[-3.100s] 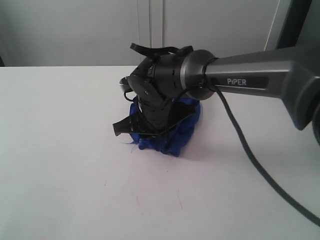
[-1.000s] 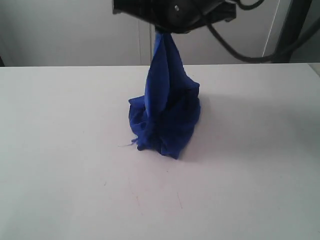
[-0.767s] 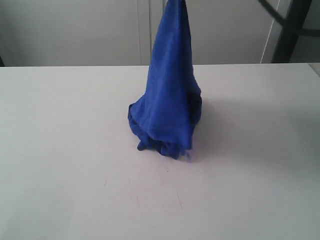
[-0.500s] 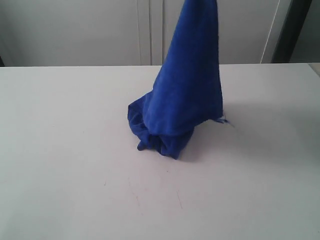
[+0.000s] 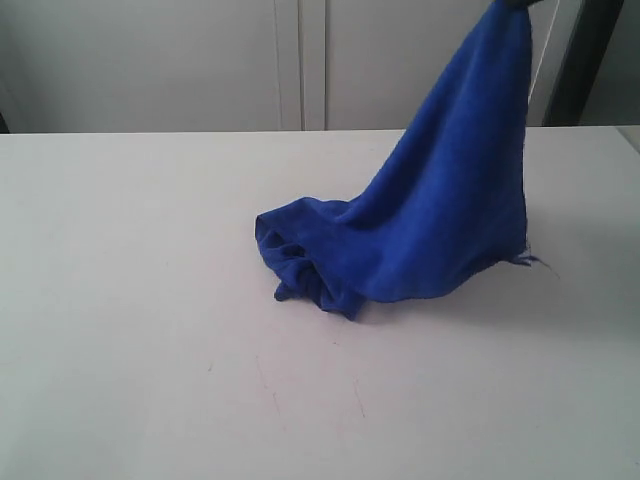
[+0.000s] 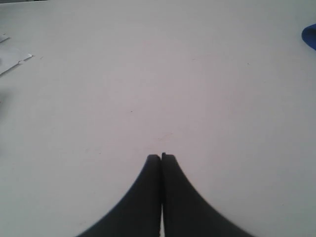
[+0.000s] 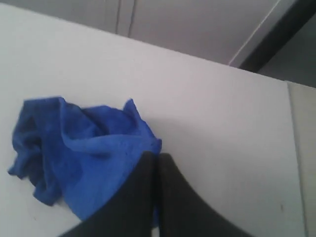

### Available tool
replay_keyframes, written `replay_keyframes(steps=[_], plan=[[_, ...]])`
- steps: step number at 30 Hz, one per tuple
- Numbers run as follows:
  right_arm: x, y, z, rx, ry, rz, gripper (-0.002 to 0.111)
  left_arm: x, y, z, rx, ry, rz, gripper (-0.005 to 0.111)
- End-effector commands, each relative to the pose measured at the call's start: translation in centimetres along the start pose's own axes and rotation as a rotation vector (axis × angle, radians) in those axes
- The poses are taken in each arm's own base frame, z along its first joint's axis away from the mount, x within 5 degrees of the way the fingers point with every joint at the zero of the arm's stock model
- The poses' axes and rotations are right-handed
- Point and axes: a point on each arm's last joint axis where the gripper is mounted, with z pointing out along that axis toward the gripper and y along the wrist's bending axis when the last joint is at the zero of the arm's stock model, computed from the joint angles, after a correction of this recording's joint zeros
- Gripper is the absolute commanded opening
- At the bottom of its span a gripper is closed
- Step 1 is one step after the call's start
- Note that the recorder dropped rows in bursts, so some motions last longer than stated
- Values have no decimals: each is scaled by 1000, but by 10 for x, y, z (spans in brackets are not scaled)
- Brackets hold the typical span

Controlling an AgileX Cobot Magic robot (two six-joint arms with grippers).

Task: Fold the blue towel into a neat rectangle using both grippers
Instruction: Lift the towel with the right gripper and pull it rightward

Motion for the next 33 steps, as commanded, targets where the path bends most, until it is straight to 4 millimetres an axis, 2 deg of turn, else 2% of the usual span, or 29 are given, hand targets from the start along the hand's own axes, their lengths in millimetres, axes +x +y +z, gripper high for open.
replay_keyframes(steps=[1,5,8,10,12,16,17,23,26,29,33], plan=[[5,-13,-1,53,74,-99,0,0,0,0,0,0,-17,0],[13,-25,12,97,128,-112,0,0,0,0,0,0,-17,0],[10,-38,15,141,126,-102,0,0,0,0,0,0,-17,0],[-5,-48,-3,136,49,-48,0,0,0,0,0,0,-17,0],[-24,-50,-25,53,-89,12,0,0,0,0,0,0,-17,0],[-57,-38,-54,-192,-301,88,0,0,0,0,0,0,-17,0],[-63,-31,-54,-251,-316,89,0,0,0,0,0,0,-17,0],[-81,14,-24,-558,-255,46,0,0,0,0,0,0,-17,0],[-84,27,-10,-623,-211,46,0,0,0,0,0,0,-17,0],[-79,30,-2,-612,-151,23,0,0,0,0,0,0,-17,0],[-81,28,-2,-596,-172,28,0,0,0,0,0,0,-17,0]])
